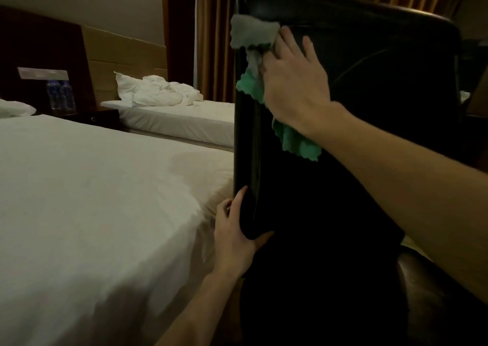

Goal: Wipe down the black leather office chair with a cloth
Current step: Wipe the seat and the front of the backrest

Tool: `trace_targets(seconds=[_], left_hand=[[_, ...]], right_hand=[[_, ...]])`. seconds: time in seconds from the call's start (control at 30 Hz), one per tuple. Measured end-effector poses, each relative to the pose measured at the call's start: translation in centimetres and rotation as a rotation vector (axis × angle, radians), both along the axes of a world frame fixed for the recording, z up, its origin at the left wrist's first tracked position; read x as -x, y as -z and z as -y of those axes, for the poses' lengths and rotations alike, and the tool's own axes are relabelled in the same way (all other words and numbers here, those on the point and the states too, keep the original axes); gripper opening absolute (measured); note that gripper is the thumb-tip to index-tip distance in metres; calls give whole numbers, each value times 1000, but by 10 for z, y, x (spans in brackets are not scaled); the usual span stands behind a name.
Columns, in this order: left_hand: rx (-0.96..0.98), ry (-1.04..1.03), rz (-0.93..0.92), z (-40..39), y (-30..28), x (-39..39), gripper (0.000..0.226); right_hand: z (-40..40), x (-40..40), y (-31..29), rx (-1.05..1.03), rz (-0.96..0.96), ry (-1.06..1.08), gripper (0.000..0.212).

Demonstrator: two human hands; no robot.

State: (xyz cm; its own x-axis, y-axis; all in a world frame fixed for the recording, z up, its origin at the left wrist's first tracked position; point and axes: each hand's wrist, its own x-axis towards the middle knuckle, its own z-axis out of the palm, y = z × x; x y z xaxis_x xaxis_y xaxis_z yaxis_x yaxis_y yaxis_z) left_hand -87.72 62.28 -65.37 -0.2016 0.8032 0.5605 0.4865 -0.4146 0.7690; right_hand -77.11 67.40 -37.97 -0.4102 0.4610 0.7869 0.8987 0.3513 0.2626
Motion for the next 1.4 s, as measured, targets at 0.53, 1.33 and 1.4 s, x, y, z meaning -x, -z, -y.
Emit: trace_targets(seconds=[0.53,1.33,1.4], left_hand=[[-67,-91,-66,7,9,1,95],[-135,-136,-63,21,14,5,95],[-141,-120,-60,18,15,7,97]], right_hand=[[27,-7,40,-29,3,-49,54],[9,9,-3,-129,123,-169,53],[-4,-1,-11,-120,109,-118,55]])
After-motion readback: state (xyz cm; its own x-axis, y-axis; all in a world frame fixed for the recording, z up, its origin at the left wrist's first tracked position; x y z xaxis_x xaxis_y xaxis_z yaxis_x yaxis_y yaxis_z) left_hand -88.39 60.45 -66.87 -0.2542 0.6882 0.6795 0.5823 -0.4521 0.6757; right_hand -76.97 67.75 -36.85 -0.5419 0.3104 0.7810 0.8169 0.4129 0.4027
